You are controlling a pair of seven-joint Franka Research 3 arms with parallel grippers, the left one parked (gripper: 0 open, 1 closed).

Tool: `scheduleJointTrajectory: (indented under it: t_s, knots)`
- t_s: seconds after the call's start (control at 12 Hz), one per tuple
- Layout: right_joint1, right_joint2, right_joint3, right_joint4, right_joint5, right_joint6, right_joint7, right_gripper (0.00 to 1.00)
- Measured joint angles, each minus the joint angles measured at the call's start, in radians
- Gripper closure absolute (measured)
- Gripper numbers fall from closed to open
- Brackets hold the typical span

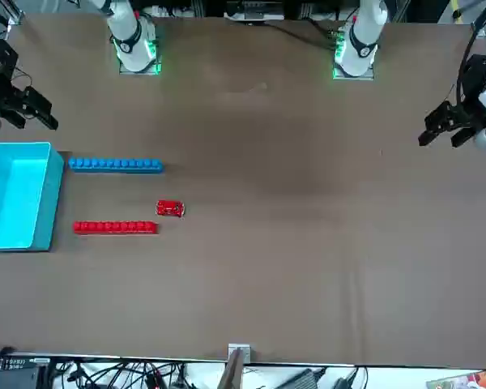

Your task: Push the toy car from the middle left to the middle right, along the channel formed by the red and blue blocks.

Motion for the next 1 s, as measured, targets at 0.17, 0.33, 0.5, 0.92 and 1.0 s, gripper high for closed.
scheduleJointTrajectory:
  t_s: [0.17, 0.33, 0.5, 0.92, 1.0]
  knots:
    - [0.0, 0.0, 0.003, 0.0, 0.0, -0.001, 0.0, 0.0]
    - [0.003, 0.0, 0.006, 0.0, 0.0, -0.001, 0.004, 0.0]
    - [0.018, 0.002, 0.01, 0.0, 0.0, -0.001, 0.041, 0.0]
    - [0.147, 0.116, 0.018, -0.003, 0.0, 0.08, 0.327, 0.0]
    - [0.167, 0.149, 0.018, -0.004, 0.0, 0.114, 0.395, 0.0]
